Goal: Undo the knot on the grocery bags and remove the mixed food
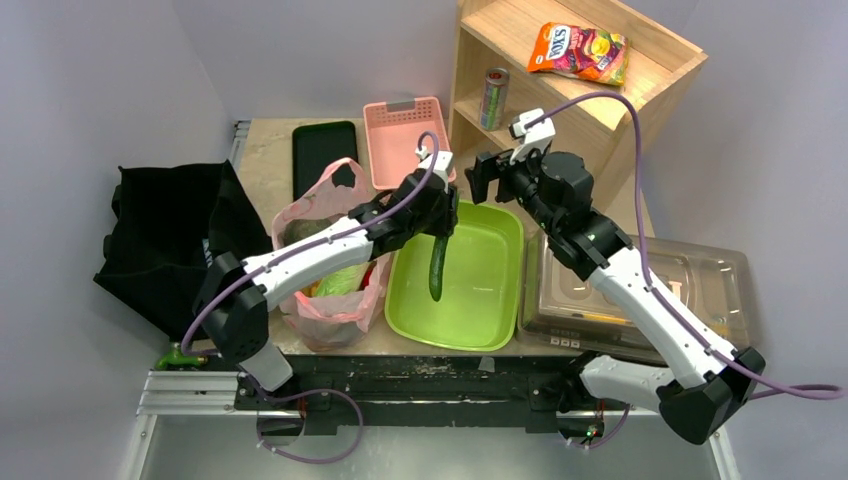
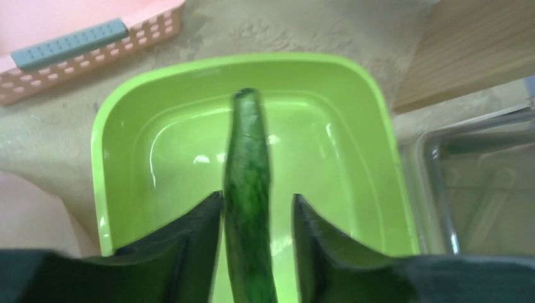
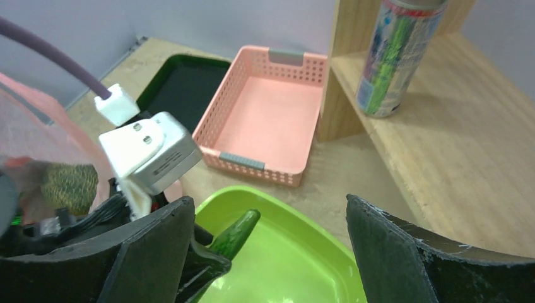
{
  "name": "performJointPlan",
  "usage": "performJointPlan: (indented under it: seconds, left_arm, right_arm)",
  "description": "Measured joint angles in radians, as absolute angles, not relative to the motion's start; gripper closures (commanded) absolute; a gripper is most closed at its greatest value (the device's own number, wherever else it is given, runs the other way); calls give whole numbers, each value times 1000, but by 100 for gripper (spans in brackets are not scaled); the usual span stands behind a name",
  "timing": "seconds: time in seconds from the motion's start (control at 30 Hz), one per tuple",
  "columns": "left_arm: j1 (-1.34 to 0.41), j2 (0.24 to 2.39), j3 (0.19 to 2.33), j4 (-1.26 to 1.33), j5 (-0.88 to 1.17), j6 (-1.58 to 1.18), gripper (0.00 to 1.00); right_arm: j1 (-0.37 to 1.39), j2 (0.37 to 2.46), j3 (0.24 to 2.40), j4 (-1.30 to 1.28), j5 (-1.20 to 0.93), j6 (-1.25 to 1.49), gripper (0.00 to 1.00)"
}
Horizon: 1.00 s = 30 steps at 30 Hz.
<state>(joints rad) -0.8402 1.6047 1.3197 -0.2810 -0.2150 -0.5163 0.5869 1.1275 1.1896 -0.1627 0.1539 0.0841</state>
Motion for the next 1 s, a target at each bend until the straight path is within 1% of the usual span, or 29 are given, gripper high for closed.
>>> performJointPlan:
  seconds: [0.07,0.13,0.2,0.27,0.3,0.37,0.43,0.47,0.57,0.63,0.7,0.83,0.93,1.0]
  left_arm:
    - [-839,1623,1320,-305,-215,-532,32]
    - [-834,1612,1315,-323,-205,-535,29]
    - [-829,1567,1308,-338,-175,-512,28]
    - [-823,1491,1295,-347,-135,-463,33]
    - [-818,1430,1282,-357,-112,-424,38]
    - [-790,1266,1240,-366,-37,-337,54]
    - [-712,1100,1201,-384,37,-266,66]
    - [-648,1018,1188,-401,66,-218,69]
    - [-487,865,1172,-474,102,-83,70]
    - [-415,801,1121,-513,141,-11,67]
    - [-380,786,1043,-558,158,31,60]
    - [-369,862,892,-625,165,68,47]
    - [-367,922,819,-632,150,73,41]
    - [-367,937,789,-622,131,76,37]
  right_arm:
    - [586,1137,1186,-175,141,81,12]
    - [586,1154,1186,-175,135,76,11]
    - [586,1170,1186,-175,125,70,12]
    - [586,1191,1186,-175,103,66,14]
    - [586,1203,1186,-175,86,64,14]
    - [584,1227,1187,-175,42,58,16]
    - [583,1259,1193,-175,-19,51,17]
    - [583,1275,1197,-176,-43,50,18]
    - [583,1348,1225,-176,-139,52,18]
    - [590,1402,1248,-172,-200,66,17]
    - [605,1454,1272,-166,-239,80,15]
    - [674,1576,1345,-149,-287,100,12]
    - [730,1687,1411,-117,-309,130,3]
    - [756,1744,1428,-94,-310,148,1]
